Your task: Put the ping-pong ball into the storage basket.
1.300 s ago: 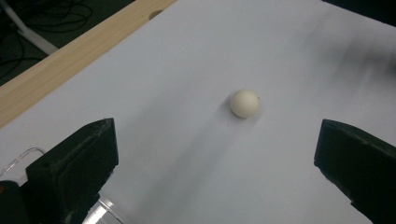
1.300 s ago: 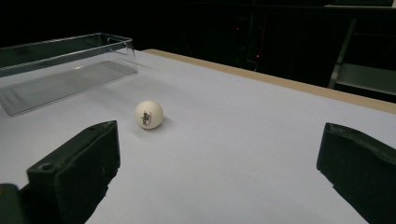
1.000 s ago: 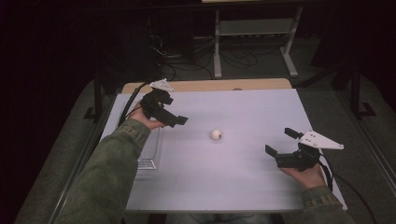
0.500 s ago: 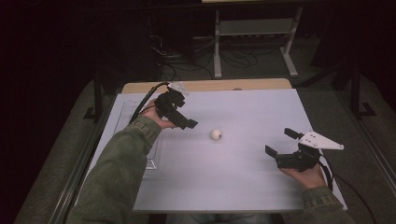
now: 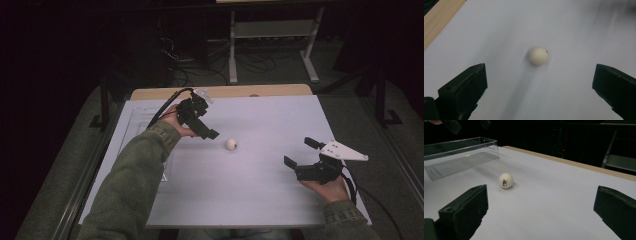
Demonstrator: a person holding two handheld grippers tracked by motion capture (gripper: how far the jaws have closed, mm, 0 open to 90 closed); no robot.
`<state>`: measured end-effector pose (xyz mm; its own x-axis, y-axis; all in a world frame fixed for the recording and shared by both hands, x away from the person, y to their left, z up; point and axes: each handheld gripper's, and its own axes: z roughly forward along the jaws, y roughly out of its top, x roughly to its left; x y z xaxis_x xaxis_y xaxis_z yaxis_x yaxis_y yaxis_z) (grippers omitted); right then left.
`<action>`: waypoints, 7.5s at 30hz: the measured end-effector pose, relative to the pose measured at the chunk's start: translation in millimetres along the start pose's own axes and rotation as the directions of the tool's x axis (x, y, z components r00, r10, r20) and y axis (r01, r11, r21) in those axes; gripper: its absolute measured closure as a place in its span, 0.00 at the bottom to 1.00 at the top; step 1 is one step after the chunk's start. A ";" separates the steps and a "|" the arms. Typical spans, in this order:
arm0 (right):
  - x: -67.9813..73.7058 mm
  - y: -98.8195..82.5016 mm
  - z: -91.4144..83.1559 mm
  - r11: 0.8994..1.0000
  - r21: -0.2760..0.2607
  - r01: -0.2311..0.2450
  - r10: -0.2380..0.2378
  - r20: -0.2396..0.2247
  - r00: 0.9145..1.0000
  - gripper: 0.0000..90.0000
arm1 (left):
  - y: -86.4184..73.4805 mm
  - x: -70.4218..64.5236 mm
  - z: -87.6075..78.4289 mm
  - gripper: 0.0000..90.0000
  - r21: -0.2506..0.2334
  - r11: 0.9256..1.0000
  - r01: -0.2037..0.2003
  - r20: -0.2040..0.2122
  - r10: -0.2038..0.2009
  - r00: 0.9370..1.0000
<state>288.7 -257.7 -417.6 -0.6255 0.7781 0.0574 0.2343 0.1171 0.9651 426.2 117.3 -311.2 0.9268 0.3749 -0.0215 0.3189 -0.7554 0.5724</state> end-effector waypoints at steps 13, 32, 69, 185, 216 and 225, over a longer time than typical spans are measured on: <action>0.8 -0.1 0.5 1.000 0.002 0.004 -0.004 -0.007 1.000 0.00 | 5.0 -1.9 11.9 0.00 0.052 0.998 -0.027 0.002 0.027 1.000; 1.3 -0.1 0.6 1.000 0.003 0.003 -0.003 -0.015 1.000 0.00 | 15.1 -8.0 40.2 0.00 0.119 0.989 -0.084 0.019 0.082 0.996; 0.0 0.2 -1.2 1.000 -0.009 -0.012 0.012 -0.026 1.000 0.00 | 16.4 2.3 92.8 0.00 0.230 0.964 -0.133 0.053 0.124 0.991; 2.0 0.6 -1.5 1.000 -0.012 0.008 -0.008 -0.006 1.000 0.00 | 20.1 -6.3 63.8 0.56 0.132 0.952 -0.277 0.086 0.267 0.960; 4.3 -0.7 1.3 1.000 0.014 0.023 -0.023 -0.017 1.000 0.00 | 31.3 -13.8 3.8 0.56 0.097 0.949 -0.300 -0.017 0.302 0.953; 4.8 -1.4 1.7 1.000 0.019 0.023 -0.023 -0.012 1.000 0.00 | 36.4 -17.4 -19.7 0.56 0.078 0.947 -0.312 -0.053 0.316 0.947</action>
<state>286.6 -253.1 -419.1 -0.6397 0.7677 0.0386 0.2339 0.1465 0.9612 417.8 93.8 -273.9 0.9681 0.1450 0.2042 0.0286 -0.8739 0.4852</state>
